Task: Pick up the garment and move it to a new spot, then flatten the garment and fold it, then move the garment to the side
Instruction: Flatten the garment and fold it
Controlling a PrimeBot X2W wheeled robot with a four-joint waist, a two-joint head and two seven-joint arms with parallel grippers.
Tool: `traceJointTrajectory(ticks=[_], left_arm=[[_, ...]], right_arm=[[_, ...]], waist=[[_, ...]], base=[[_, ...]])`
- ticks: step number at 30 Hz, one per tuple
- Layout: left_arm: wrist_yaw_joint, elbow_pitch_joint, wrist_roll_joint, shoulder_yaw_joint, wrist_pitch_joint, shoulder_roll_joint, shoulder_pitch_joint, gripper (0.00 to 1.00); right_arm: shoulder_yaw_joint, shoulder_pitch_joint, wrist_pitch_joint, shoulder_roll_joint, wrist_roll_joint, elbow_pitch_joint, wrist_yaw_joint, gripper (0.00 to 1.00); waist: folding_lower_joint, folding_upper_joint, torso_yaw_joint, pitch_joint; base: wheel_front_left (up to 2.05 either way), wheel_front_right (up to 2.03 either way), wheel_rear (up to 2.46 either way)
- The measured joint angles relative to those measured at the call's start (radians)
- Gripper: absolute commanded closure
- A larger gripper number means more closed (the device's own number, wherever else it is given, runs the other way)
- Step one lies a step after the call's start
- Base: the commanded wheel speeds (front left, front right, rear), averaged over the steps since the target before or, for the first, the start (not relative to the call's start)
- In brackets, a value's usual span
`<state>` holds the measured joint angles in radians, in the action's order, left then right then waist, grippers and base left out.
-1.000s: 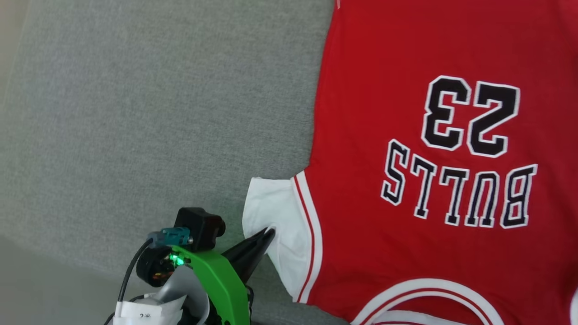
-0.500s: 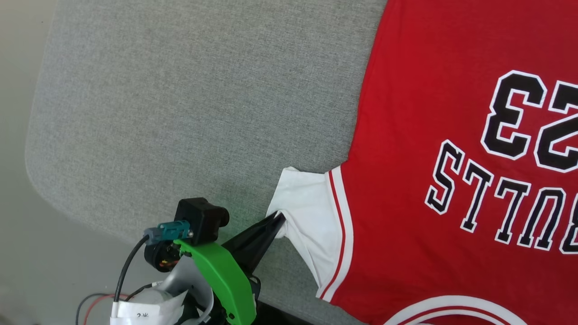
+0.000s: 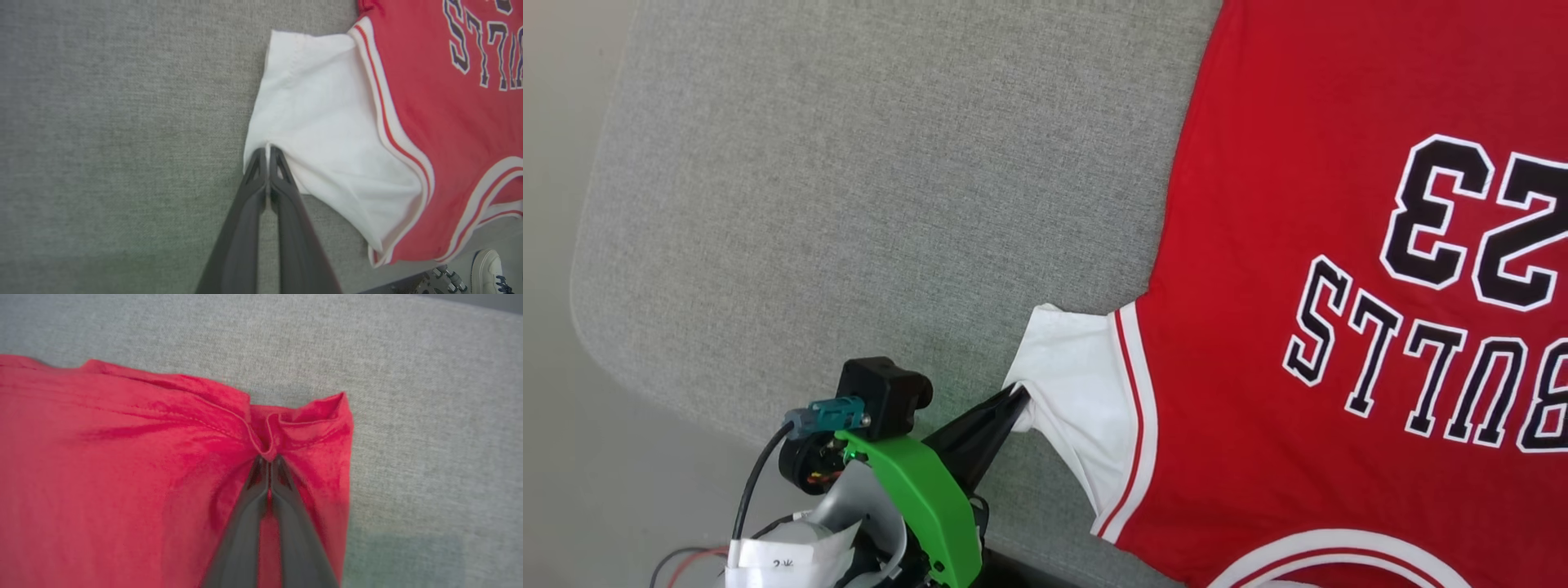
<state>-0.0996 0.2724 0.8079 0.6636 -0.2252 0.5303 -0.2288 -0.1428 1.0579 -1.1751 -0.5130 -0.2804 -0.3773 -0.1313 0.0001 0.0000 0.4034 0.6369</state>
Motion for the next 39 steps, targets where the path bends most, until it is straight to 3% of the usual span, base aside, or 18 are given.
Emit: traceJointTrajectory(ticks=[10,23,30,39], left_arm=[[-0.011,-0.011,0.004,-0.015,-0.001,0.013,0.001,1.00],[-0.051,-0.041,0.026,-0.025,-0.008,0.038,0.046,1.00],[-0.073,-0.055,0.048,-0.034,0.008,0.053,0.124,1.00],[-0.086,-0.071,0.070,-0.031,0.041,0.026,0.158,1.00]], right_arm=[[0.015,-0.141,0.082,-0.001,-0.041,-0.029,0.000,1.00],[-0.010,-0.469,0.214,0.021,-0.169,-0.037,0.000,1.00],[0.051,-0.668,0.249,0.039,-0.215,0.032,0.000,1.00],[-0.001,-0.936,0.274,0.058,-0.253,0.183,0.000,1.00]], waist=[[-0.0001,0.0000,-0.043,-0.085],[-0.0001,0.0000,-0.133,-0.266],[-0.0001,0.0000,-0.196,-0.378],[-0.0001,0.0001,-0.297,-0.502]], base=[[0.00,0.00,0.00],[0.00,0.00,0.00],[0.00,0.00,0.00],[0.00,0.00,0.00]])
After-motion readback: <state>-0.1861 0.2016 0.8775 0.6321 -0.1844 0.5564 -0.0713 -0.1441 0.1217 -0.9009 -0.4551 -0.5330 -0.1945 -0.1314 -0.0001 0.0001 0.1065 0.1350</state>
